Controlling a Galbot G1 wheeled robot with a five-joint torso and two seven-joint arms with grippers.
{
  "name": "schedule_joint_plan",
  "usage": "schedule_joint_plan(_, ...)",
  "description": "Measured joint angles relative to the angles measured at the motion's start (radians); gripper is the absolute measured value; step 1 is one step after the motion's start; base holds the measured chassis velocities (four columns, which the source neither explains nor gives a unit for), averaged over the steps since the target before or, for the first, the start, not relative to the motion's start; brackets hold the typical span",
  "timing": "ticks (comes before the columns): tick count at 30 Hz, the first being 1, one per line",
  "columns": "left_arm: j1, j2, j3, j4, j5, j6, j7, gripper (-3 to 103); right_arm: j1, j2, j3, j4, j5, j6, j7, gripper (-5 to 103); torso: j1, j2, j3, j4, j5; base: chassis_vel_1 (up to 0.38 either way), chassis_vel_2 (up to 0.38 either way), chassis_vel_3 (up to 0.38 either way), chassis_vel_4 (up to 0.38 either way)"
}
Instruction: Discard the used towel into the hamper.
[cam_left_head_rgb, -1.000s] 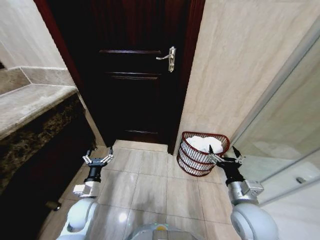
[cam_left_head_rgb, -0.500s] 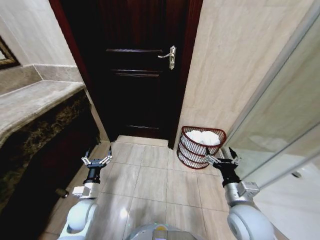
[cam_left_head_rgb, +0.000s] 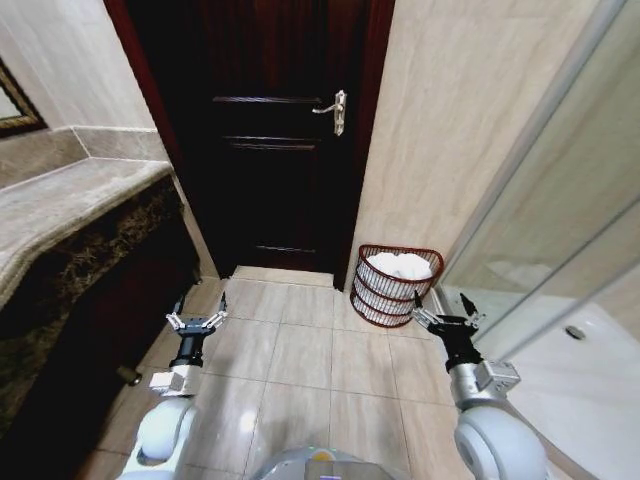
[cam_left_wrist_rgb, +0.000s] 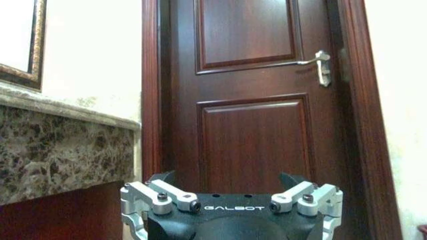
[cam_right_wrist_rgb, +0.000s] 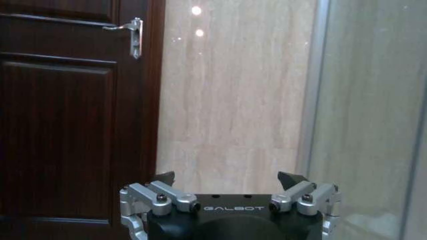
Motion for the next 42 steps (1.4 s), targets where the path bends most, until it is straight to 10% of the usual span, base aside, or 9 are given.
schedule_joint_plan(42, -0.019, -0.001, -0.004, -0.055, -0.020, 0.078, -0.007, 100, 0.001, 0.000, 0.034, 0.022, 0.041, 0.016, 0.019, 100, 0.040, 0.104, 0.063, 0.0001, 0.0000, 0.007, -0.021, -0.021, 0.006)
